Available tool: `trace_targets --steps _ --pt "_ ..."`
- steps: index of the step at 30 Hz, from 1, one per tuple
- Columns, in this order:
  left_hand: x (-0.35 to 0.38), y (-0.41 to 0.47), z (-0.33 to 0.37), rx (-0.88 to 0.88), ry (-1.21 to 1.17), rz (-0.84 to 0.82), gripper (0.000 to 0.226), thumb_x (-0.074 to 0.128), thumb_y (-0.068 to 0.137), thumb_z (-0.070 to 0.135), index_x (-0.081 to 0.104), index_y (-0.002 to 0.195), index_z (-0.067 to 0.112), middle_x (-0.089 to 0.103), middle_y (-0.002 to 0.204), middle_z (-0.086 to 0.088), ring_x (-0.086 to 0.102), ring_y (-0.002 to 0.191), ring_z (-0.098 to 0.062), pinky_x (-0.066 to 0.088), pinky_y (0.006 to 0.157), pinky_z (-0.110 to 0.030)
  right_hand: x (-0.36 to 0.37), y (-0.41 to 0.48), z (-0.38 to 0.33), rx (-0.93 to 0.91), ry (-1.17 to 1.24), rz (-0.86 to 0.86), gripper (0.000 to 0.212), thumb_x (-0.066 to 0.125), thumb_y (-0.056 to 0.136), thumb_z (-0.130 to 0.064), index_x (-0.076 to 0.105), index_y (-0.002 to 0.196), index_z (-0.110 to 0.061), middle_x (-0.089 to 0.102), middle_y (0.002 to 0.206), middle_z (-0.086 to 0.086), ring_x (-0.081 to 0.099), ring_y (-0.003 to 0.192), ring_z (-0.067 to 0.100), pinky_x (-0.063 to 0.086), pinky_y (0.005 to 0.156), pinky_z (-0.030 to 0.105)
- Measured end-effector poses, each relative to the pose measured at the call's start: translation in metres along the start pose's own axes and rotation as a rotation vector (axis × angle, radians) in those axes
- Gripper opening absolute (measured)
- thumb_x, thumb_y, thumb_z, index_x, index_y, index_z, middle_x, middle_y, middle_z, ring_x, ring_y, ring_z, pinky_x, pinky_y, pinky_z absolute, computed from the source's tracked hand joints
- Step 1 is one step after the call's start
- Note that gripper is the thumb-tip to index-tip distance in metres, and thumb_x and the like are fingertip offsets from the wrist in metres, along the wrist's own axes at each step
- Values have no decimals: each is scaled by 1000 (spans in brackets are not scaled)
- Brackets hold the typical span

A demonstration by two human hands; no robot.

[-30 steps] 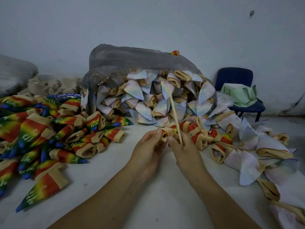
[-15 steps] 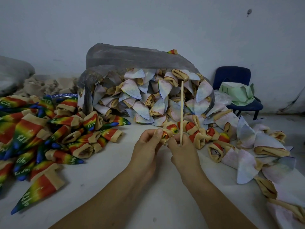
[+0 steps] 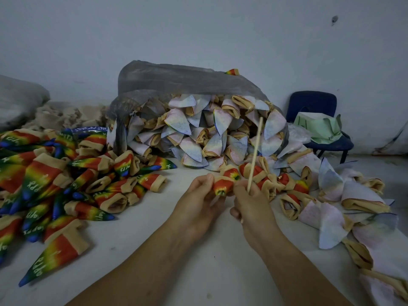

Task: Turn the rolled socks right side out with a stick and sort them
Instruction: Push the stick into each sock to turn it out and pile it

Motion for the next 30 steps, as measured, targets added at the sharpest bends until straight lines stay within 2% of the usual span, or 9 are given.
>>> trace_targets --steps 3,5,7,9,12,16,22,27,30 --pt "-3 2 -2 33 109 73 13 58 96 26 64 93 15 71 100 -10 60 89 -18 49 73 -28 -3 2 -4 45 83 14 11 51 93 -15 55 83 -17 35 49 -6 30 40 5 34 39 19" --pt "-4 2 0 13 93 111 14 59 95 27 66 95 15 73 94 -8 61 82 -15 49 62 -24 -4 1 -5 15 29 0 10 52 92 -15 56 83 -16 41 48 -7 32 40 5 35 39 19" --pt "-3 1 3 -37 -33 130 15 60 95 25 66 97 11 74 89 -9 64 71 -12 51 51 -19 -3 0 -7 -62 -90 -17 11 52 92 -14 57 83 -16 52 59 -5 36 42 4 35 40 19" --pt "-1 -2 5 -74 -192 122 15 58 96 21 64 99 8 74 83 -10 64 58 -10 49 43 -15 -1 -3 -7 -125 -168 -48 12 51 93 -14 56 82 -15 52 66 -1 37 44 5 35 39 19" --pt "0 -4 8 -78 -337 112 12 54 99 16 61 100 6 72 76 -10 62 50 -8 43 37 -13 5 -5 -6 -140 -192 -81 13 52 93 -15 56 81 -17 52 61 -7 38 43 4 34 39 18" --pt "-1 -3 8 -70 -408 107 16 53 99 9 62 104 -2 70 79 -14 68 58 -12 53 46 -19 6 -3 -5 -112 -150 -67 15 52 93 -14 58 80 -18 57 63 -9 39 42 3 35 40 18" --pt "3 -4 9 -109 -329 -40 14 55 94 13 61 104 4 70 108 -19 66 89 -23 56 68 -30 -1 -2 -7 -83 -144 -48 16 48 93 -10 56 81 -17 47 50 -15 35 41 3 35 39 19" --pt "2 -3 11 -174 -262 -15 23 53 99 12 63 115 0 71 97 -16 65 63 -15 54 55 -23 3 -6 -11 -12 1 -82 13 46 95 -10 52 84 -14 44 44 -13 31 39 4 31 39 20" --pt "-3 2 7 2 76 130 20 51 102 18 64 107 3 68 92 -13 63 65 -13 53 58 -23 2 -7 -13 49 86 -81 18 46 96 -12 49 78 -13 32 48 -4 25 39 5 28 37 19"
Point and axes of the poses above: each hand's wrist, its own y-axis towards the middle knuckle, its own x-axis out of the palm, z = x × y, the point moved 2 cm from there along y, towards the middle knuckle
